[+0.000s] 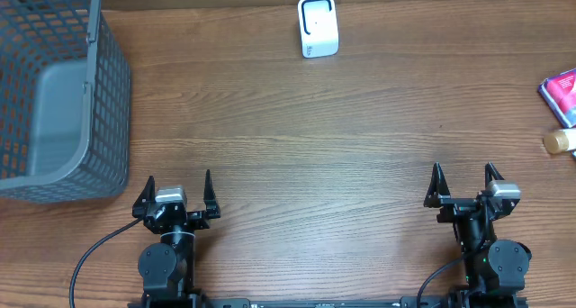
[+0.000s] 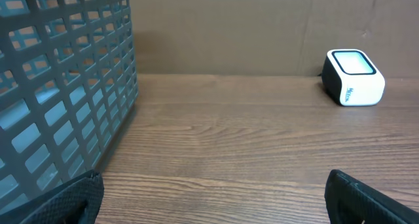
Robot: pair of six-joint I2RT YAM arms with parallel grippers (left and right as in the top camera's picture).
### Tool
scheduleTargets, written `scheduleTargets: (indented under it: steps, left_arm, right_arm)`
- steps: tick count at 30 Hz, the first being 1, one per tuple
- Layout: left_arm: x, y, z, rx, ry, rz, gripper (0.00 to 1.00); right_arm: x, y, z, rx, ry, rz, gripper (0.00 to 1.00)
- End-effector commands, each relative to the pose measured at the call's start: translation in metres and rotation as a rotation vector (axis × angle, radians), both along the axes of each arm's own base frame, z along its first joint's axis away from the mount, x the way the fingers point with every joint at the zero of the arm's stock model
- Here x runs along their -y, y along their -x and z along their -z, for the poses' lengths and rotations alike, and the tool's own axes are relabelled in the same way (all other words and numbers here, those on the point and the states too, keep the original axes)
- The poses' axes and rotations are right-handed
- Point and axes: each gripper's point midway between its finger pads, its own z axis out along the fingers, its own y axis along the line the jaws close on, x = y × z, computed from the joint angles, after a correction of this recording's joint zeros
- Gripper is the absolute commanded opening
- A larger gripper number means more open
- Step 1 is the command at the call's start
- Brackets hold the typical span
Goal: Scan the item barcode
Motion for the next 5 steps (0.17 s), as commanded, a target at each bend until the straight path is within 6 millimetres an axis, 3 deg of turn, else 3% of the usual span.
scheduleTargets:
  steps: [1, 5]
  left_arm:
    - [0.0037, -0.0004, 0.0001, 0.008, -0.014, 0.02, 1.0]
    - [0.0037, -0.0004, 0.0002, 0.008, -0.014, 0.02, 1.0]
  right_arm:
    - [0.0008, -0.0002, 0.0017, 0.004, 0.007, 0.004, 1.0]
    - [0.0008, -0.0002, 0.0017, 0.004, 0.007, 0.004, 1.0]
